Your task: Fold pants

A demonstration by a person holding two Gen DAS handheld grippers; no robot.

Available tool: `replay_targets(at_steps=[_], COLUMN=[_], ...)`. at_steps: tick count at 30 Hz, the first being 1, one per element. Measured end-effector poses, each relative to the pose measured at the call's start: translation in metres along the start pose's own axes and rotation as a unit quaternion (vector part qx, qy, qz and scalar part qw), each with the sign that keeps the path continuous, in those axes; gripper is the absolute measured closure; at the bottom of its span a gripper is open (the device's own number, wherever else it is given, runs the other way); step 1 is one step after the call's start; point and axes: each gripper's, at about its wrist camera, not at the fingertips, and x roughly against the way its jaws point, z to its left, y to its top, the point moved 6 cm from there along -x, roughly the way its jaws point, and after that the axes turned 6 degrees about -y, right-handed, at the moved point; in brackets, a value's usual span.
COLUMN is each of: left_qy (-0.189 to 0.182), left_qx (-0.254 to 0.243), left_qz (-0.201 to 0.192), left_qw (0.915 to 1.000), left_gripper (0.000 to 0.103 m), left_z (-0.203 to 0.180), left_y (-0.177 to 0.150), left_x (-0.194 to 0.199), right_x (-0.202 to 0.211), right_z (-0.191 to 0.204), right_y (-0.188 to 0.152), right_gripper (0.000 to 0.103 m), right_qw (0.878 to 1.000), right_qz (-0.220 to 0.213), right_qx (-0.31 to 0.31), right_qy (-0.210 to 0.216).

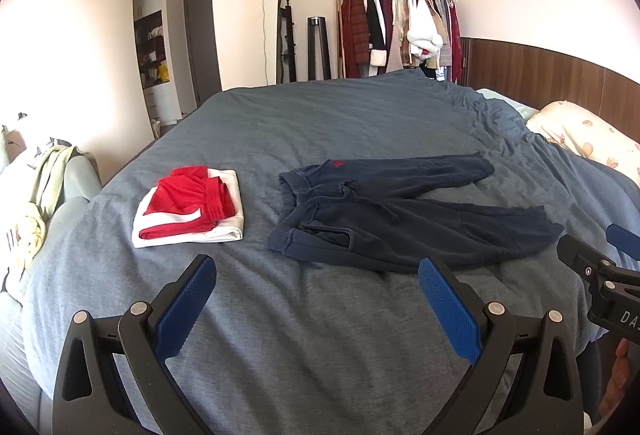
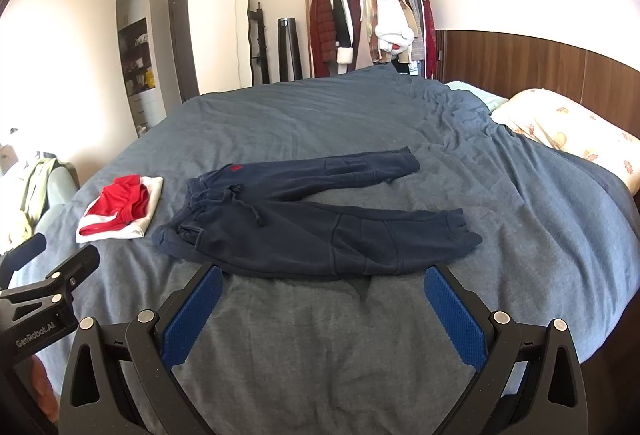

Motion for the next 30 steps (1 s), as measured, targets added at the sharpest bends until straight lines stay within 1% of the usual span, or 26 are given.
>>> replay_targets(at_steps=[4, 30], left_qy=[0.000, -0.001], left_qx=[-0.001, 0.001], left_qz=[-0.004, -0.007], left_qw=[1.0000, 1.0000], left_gripper=[0.000, 0.000], left_z=[0.0013, 0.0019], left_y=[0.0010, 0.0051], left_x=[0.0024, 0.0059], right_x=[0.0007, 0.0011], right_z=[-0.0034, 0.0061], right_y=[0.0000, 0.0022], right_gripper=[0.001, 0.001], right_qw=[1.000, 1.000], right_qz=[0.000, -0.001], right_qx=[0.000, 0.007], right_qy=[0.002, 0.006])
